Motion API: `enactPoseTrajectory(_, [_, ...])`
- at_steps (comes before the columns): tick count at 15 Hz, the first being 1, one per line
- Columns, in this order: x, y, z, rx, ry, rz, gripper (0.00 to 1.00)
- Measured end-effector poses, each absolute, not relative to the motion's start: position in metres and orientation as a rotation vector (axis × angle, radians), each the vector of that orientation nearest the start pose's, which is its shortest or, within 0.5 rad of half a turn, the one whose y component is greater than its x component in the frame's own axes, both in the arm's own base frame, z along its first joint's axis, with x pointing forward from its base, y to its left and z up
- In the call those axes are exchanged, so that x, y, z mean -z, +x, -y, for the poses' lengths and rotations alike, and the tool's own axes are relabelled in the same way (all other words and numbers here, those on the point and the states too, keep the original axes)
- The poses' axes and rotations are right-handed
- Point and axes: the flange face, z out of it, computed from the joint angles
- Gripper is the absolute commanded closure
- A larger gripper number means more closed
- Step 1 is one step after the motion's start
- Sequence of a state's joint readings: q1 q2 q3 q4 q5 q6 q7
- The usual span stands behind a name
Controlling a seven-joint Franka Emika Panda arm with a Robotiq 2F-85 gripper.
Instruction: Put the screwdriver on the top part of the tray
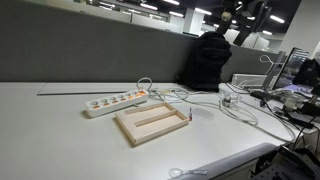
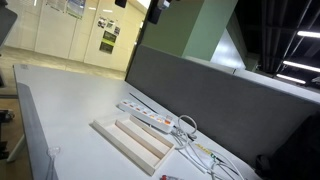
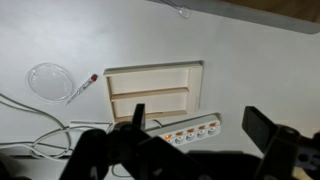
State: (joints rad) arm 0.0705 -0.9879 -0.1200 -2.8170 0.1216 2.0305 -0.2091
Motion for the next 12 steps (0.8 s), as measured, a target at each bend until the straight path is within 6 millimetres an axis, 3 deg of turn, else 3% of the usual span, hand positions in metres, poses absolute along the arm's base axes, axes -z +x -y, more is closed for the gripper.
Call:
enactPoseTrajectory(5, [-0.47,0.285,0.013,0.346,-2.914,0.19,0.0])
enactPoseTrajectory(8, [-0.467,0.295,0.046,0.423,-2.907,0.007,0.0])
enactPoseTrajectory(12, [-0.443,0.313,0.096,0.478,-2.929,-0.277,0.0])
